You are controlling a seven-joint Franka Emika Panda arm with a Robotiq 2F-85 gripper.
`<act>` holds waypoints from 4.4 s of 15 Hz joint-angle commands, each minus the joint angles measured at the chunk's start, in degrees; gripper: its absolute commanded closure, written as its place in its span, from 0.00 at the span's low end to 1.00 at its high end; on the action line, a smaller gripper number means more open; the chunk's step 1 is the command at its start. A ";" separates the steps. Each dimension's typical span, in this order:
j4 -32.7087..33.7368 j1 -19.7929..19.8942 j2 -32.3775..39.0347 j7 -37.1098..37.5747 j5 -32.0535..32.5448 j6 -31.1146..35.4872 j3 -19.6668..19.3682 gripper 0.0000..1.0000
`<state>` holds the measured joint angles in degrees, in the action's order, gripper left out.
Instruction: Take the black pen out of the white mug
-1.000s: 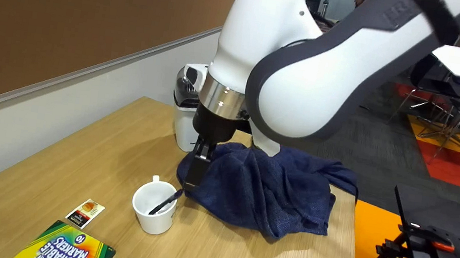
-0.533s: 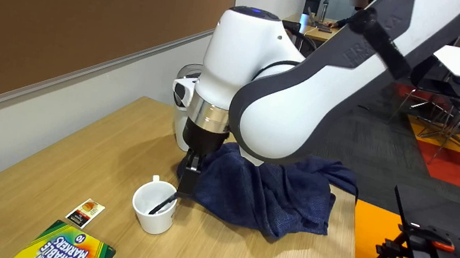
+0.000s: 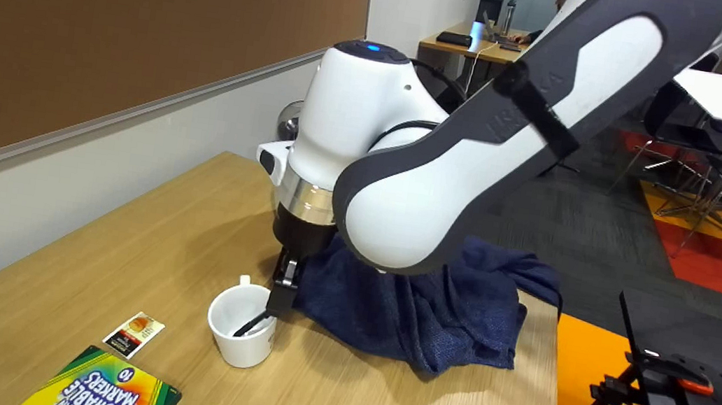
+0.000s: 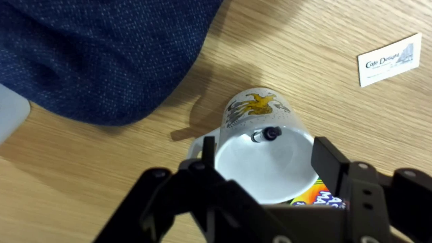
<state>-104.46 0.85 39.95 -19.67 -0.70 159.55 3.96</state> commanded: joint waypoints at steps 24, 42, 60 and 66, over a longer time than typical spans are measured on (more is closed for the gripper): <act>-9.56 -4.72 -15.39 14.61 5.81 -9.77 -4.53 0.96; -32.25 9.10 -28.32 -28.48 -25.14 8.74 14.26 0.96; -27.68 26.22 -14.51 -62.40 -43.10 -5.56 19.79 0.57; -28.00 17.78 -16.58 -61.01 -42.27 -6.15 12.63 0.14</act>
<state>-132.28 22.64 25.58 -80.91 -42.78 154.06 19.31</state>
